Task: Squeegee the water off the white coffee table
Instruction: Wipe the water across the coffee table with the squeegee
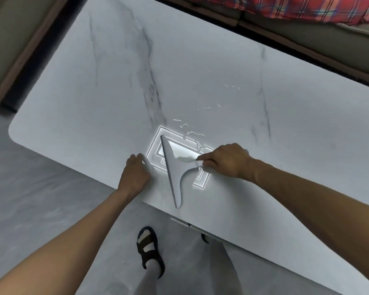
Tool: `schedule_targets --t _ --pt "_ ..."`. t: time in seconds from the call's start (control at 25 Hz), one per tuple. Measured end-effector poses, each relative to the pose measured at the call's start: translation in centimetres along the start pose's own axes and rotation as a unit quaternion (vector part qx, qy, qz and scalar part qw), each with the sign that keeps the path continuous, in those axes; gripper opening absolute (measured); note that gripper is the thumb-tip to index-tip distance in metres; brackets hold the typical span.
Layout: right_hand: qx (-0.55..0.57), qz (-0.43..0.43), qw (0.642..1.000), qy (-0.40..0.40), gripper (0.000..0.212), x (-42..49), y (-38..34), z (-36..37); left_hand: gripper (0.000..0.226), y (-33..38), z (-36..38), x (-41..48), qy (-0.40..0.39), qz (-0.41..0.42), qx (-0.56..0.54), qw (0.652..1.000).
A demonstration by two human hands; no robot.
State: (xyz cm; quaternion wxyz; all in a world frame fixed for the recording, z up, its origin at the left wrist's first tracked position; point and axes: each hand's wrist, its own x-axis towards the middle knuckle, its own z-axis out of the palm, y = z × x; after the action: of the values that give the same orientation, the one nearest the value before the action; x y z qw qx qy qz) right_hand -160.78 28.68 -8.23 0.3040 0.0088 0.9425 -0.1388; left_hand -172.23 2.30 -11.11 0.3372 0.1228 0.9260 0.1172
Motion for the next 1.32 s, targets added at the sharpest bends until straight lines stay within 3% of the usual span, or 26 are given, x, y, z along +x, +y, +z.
schedule_targets --t 0.08,0.2,0.28,0.4,0.52,0.68,0.8,0.92,1.0,1.08,1.24,1.32 --pt "0.011 0.042 0.999 0.008 0.036 -1.0 4.8 -1.3 0.037 3.3 1.3 0.5 -0.013 0.003 0.024 1.000" --pt "0.015 0.106 0.994 0.029 0.037 -4.6 12.5 -1.9 0.061 7.5 3.1 1.3 -0.070 -0.058 0.085 0.992" --pt "0.017 0.141 0.989 0.044 0.037 -7.2 16.4 -2.2 0.071 8.4 3.2 1.8 -0.077 -0.102 0.065 0.990" --pt "-0.005 0.158 0.984 0.078 0.037 -9.5 18.8 -3.1 0.066 7.8 2.4 2.0 -0.072 -0.095 0.053 0.992" --pt "-0.018 0.070 0.994 0.079 0.042 -7.5 15.4 -3.9 0.049 6.5 1.1 1.4 0.016 -0.107 -0.044 0.993" --pt "-0.032 -0.122 0.992 0.019 0.038 1.0 3.3 -2.8 0.047 3.4 -1.1 1.2 0.134 -0.238 -0.188 0.944" --pt "-0.026 -0.182 0.983 -0.029 0.038 6.5 -5.5 -1.6 0.046 0.6 -2.5 0.8 0.165 -0.283 -0.205 0.922" --pt "-0.007 -0.168 0.986 -0.025 0.036 10.0 -8.6 -1.9 0.054 -1.5 -3.1 1.0 0.137 -0.285 -0.198 0.928" --pt "-0.011 -0.143 0.990 0.000 0.035 11.0 -6.7 -2.9 0.062 -1.7 -3.2 1.4 0.105 -0.275 -0.194 0.936" --pt "0.001 -0.089 0.996 0.024 0.034 10.7 -2.4 -4.3 0.060 -0.7 -3.0 1.9 0.088 -0.231 -0.176 0.953" --pt "0.041 0.051 0.996 0.057 0.036 5.7 7.9 -6.0 0.033 3.8 -2.0 3.8 0.049 -0.091 -0.104 0.989" --pt "0.039 0.110 0.991 0.069 0.036 2.3 12.0 -5.9 0.040 6.5 -1.1 5.2 0.030 -0.051 -0.079 0.995"
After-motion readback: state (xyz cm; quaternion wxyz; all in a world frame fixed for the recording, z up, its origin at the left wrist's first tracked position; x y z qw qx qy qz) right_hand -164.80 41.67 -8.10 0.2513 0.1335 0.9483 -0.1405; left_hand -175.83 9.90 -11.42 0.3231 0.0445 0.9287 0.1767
